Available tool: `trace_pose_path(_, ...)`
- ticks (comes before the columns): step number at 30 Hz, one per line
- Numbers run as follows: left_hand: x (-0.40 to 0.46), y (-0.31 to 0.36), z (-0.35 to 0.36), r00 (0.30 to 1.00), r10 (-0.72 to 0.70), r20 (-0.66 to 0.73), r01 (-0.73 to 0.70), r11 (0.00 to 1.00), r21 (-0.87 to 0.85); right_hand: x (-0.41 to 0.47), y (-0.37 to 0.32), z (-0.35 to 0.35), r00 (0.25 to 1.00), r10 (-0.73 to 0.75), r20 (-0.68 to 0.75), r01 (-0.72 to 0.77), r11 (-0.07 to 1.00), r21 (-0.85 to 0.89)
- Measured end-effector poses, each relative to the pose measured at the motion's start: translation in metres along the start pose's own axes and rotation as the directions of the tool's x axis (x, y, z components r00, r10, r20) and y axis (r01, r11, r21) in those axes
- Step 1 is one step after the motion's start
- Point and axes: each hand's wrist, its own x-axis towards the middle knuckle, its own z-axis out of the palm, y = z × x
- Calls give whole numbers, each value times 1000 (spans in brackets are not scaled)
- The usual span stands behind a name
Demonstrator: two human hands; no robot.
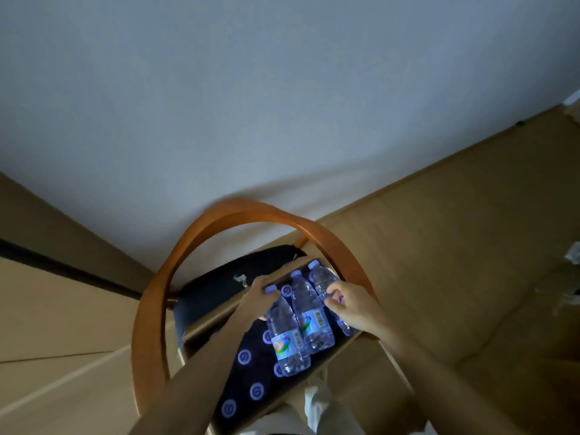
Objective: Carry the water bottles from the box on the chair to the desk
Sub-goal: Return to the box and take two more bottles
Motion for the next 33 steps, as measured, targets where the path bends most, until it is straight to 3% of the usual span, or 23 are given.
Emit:
trace_pose_path(6,9,-1,17,993,35,-113,-24,995,93,24,13,-15,998,-37,52,36,999,7)
trace_pose_path(13,-4,-18,12,974,-61,-217,85,991,101,67,-2,-30,970,-115,214,108,993,41)
trace_pose_path(16,-16,-28,10,949,-102,-299,150,979,141,87,-14,-27,959,-119,258,131,991,-30)
trace_pose_path(22,-30,-37,14,925,-6,-381,89,976,200,123,-39,-9,963,-64,260,128,963,-236)
trace_pose_path(27,-39,-44,18,903,-38,-428,141,967,212,143,-45,9,926,50,374,111,912,-396)
trace_pose_path(33,-49,-48,17,900,-42,-434,190,934,302,151,-44,27,915,143,377,16,922,-388)
